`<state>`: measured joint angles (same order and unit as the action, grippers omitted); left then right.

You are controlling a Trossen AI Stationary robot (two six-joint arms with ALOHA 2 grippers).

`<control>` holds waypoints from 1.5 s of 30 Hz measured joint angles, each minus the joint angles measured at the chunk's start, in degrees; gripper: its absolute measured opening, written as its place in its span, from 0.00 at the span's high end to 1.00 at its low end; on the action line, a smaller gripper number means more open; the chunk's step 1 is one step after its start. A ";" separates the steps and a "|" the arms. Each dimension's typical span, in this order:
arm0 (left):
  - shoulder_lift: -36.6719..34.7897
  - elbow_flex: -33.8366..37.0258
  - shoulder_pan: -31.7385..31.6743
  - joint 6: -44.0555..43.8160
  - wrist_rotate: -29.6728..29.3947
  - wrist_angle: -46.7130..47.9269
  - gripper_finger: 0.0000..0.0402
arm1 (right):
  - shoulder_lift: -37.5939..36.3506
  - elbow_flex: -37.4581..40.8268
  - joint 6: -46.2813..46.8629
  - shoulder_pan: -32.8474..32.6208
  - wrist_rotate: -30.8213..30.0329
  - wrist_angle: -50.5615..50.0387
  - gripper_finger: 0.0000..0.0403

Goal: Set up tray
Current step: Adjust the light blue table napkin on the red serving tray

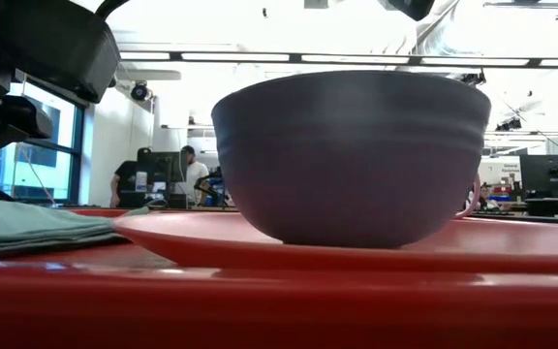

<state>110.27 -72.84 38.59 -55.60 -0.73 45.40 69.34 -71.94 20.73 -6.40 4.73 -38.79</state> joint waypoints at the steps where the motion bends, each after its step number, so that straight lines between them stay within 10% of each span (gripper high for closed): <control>1: 0.01 0.00 0.00 0.01 0.00 -0.08 0.59 | 0.00 0.00 0.00 0.01 0.00 0.00 0.48; 11: -0.01 0.00 0.00 1.61 0.31 -1.07 0.94 | 0.00 0.00 -0.25 0.01 0.00 0.03 0.48; 45: -1.32 -0.33 -7.98 3.47 4.58 -13.98 0.93 | 0.00 0.00 -0.89 -0.01 0.00 0.04 0.48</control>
<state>108.95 -73.17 30.61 -52.13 3.85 31.43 69.34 -71.94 19.84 -6.42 4.73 -38.74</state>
